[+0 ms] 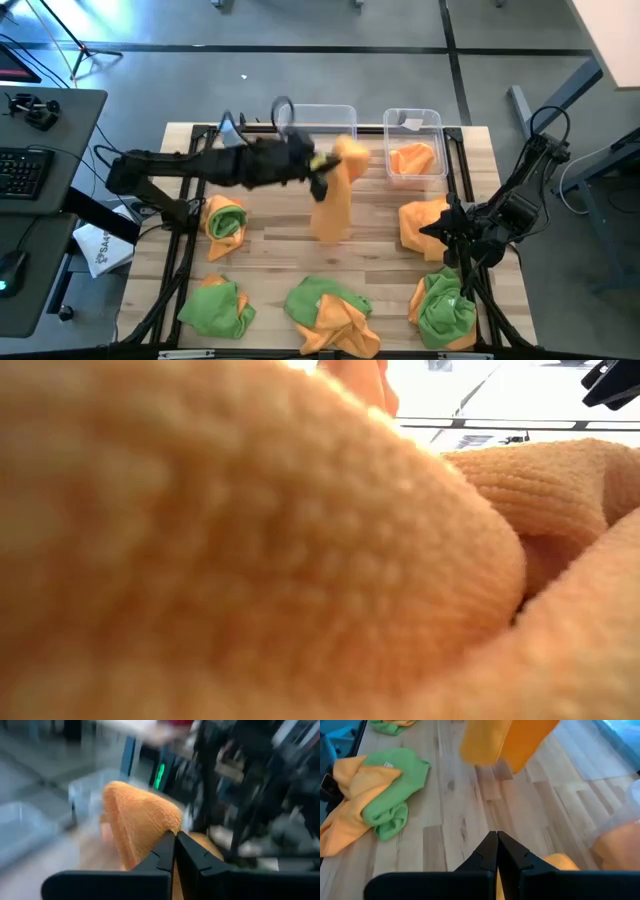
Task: Sort microfiber towel by color & place in baskets
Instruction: Put the yellow towel into the right transparent bin
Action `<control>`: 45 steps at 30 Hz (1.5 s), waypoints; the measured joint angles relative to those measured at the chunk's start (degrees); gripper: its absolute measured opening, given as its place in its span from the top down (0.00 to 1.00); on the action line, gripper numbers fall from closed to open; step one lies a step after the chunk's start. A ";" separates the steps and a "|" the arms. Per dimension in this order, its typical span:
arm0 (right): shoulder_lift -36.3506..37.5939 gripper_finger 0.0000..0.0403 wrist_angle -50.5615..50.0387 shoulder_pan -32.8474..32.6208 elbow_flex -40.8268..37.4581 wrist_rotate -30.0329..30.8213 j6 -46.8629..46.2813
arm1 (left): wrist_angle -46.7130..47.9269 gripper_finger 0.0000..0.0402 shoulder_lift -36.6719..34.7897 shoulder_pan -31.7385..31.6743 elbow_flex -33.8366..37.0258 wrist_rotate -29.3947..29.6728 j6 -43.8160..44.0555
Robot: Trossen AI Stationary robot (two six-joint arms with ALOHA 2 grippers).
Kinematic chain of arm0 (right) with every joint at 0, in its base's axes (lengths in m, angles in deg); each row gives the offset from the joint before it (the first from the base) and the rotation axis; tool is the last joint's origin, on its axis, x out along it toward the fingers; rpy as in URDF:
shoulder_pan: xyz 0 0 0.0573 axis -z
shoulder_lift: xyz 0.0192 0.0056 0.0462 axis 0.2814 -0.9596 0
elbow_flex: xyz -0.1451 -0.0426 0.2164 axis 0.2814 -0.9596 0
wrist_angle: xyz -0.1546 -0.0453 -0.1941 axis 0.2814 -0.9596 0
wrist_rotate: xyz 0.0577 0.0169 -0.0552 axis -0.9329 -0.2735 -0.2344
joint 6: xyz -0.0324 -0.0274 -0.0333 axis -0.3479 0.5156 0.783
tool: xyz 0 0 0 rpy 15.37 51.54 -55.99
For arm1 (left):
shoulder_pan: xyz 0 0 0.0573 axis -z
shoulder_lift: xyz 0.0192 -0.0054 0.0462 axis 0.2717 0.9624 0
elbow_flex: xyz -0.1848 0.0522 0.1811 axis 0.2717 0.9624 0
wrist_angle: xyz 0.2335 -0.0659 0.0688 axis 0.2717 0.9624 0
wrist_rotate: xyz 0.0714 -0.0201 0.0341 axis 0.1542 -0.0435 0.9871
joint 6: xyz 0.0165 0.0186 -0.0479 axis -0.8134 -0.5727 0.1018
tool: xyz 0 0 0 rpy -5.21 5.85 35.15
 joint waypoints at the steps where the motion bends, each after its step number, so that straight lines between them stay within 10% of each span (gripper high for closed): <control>1: -0.02 1.00 0.00 0.08 0.00 0.32 -0.57 | -1.53 1.00 0.53 -1.19 -1.53 -1.20 -1.97; 24: -0.02 1.00 -0.46 6.36 0.00 7.67 -8.74 | -32.91 1.00 41.38 -19.83 -46.71 -33.81 -10.54; 45: -0.07 1.00 -0.63 9.97 0.00 7.61 -9.97 | -28.82 1.00 46.96 -21.17 -44.08 -33.67 -15.34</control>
